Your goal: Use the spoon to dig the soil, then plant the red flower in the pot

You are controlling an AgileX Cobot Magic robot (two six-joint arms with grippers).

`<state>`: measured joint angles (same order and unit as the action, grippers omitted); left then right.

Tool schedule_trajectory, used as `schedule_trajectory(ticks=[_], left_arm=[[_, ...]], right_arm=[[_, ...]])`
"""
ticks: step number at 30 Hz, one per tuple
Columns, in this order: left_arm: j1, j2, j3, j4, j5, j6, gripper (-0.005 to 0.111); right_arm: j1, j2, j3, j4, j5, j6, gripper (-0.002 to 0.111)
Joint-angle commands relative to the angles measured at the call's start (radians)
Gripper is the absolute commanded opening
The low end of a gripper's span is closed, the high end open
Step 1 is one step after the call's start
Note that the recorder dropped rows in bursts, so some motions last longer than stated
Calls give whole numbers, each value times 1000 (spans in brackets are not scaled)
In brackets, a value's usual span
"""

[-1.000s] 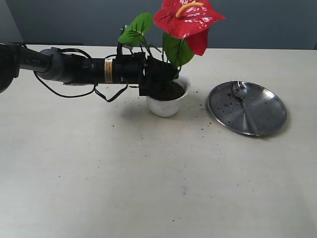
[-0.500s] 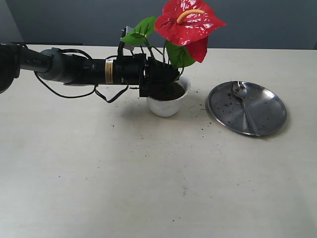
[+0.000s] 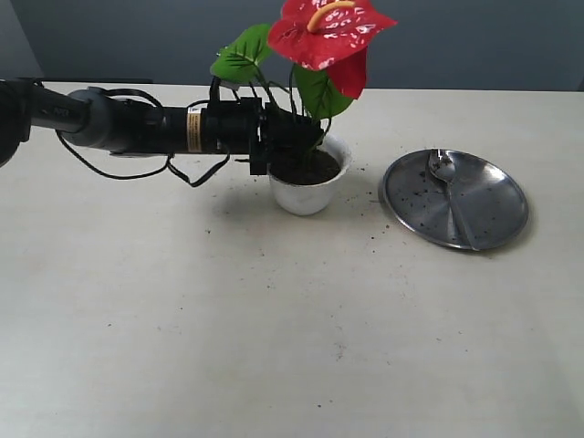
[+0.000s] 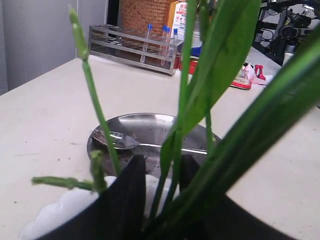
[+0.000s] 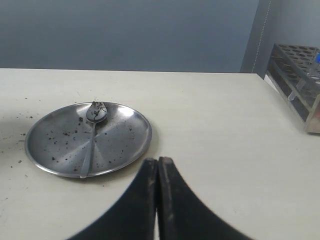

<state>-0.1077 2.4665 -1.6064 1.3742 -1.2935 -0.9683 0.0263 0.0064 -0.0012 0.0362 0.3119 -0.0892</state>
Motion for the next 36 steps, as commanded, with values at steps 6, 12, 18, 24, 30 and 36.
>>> schedule_trajectory(ticks=[6, 12, 18, 24, 30, 36], left_arm=[[10, 1, 15, 83, 72, -23, 26], [10, -23, 15, 89, 72, -23, 26], [10, -46, 15, 97, 72, -44, 26], [10, -59, 15, 115, 72, -51, 26], [12, -61, 15, 108, 72, -53, 26], [32, -87, 15, 110, 72, -72, 26]], right_arm=[[-2, -6, 1, -2, -7, -4, -1], [-2, -6, 1, -2, -7, -4, -1], [-2, -6, 1, -2, -7, -4, -1], [-2, -6, 1, -2, -7, -4, -1], [-2, -6, 1, -2, -7, -4, -1], [-2, -6, 1, -2, -7, -4, -1]])
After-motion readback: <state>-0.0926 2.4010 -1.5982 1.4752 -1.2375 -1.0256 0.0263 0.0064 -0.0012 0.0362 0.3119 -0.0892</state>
